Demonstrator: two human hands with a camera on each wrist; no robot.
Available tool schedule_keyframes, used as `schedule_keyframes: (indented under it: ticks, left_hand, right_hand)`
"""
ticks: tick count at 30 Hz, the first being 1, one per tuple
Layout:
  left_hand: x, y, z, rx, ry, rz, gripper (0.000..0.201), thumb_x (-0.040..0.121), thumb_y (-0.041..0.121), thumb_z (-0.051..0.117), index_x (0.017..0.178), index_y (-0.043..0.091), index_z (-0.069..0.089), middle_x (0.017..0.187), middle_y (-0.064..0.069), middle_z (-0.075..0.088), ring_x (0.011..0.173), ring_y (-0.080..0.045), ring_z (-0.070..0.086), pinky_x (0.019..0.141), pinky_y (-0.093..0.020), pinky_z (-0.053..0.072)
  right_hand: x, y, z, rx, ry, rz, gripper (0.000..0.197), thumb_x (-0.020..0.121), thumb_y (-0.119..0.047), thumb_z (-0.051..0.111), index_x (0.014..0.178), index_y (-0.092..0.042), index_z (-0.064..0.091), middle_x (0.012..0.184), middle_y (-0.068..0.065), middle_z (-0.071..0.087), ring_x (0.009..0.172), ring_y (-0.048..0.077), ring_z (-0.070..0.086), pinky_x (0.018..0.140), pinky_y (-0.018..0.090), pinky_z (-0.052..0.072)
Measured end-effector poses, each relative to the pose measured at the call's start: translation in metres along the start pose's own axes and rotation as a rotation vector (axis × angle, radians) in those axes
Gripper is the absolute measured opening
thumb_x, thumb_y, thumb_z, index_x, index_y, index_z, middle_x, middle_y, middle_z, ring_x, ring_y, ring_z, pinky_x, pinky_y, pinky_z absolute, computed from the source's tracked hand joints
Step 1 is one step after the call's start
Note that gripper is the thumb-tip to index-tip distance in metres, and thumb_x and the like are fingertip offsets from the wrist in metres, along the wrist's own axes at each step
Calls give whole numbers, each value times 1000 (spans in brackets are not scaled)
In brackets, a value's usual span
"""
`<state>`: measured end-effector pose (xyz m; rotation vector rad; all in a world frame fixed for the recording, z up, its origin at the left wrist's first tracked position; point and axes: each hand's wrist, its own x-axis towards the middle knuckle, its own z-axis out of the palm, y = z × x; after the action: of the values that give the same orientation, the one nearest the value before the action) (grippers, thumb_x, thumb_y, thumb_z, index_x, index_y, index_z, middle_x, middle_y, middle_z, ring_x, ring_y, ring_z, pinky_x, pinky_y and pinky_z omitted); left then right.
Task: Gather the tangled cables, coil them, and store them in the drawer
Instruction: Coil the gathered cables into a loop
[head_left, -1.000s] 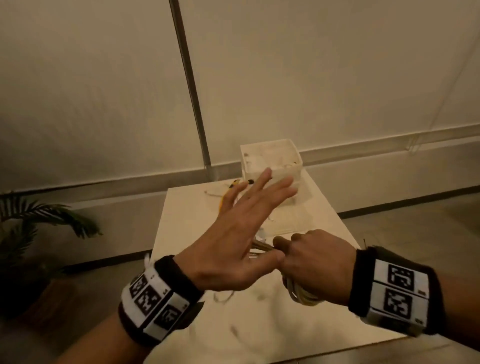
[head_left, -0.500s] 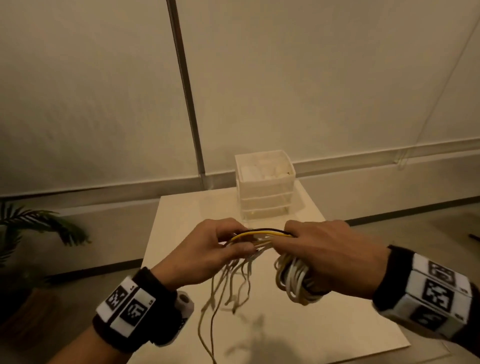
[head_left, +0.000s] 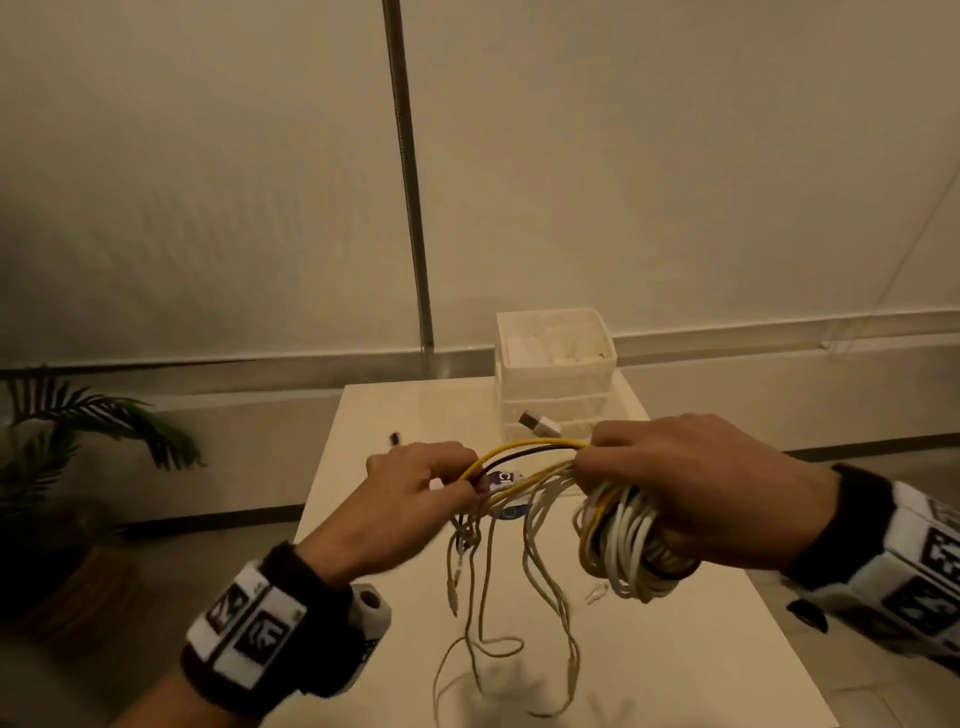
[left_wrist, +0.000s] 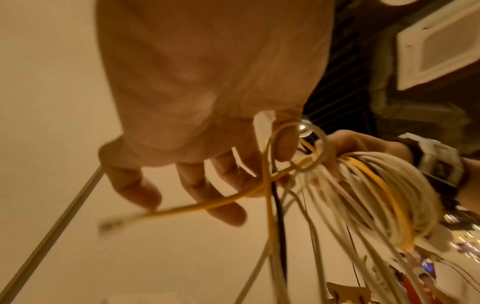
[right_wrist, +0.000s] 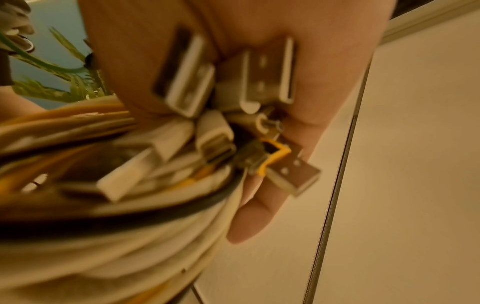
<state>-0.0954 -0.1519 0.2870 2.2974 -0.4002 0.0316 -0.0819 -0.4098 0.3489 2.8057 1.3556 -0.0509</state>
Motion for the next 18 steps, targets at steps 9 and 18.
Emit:
schedule_keyframes:
  ticks: [9,18]
  left_hand:
    - [-12,-12,8,426,30,-196,25,84,31,64,98,38,44,110,20,39,106,-9,38,84,-27,32]
    - [-34,-46,33,-418,763,-579,38,62,-20,45,64,18,45,78,-10,48,70,-27,42,58,-39,36]
  right_hand:
    - [-11,1,-7,24,-8,95,39,74,-22,58,105,-42,46,94,-20,46,74,5,45,59,12,29]
    - [-15,-10,5,7,27,172,35,79,-33,54,111,-42,45,95,-18,45,70,5,41,56,13,24]
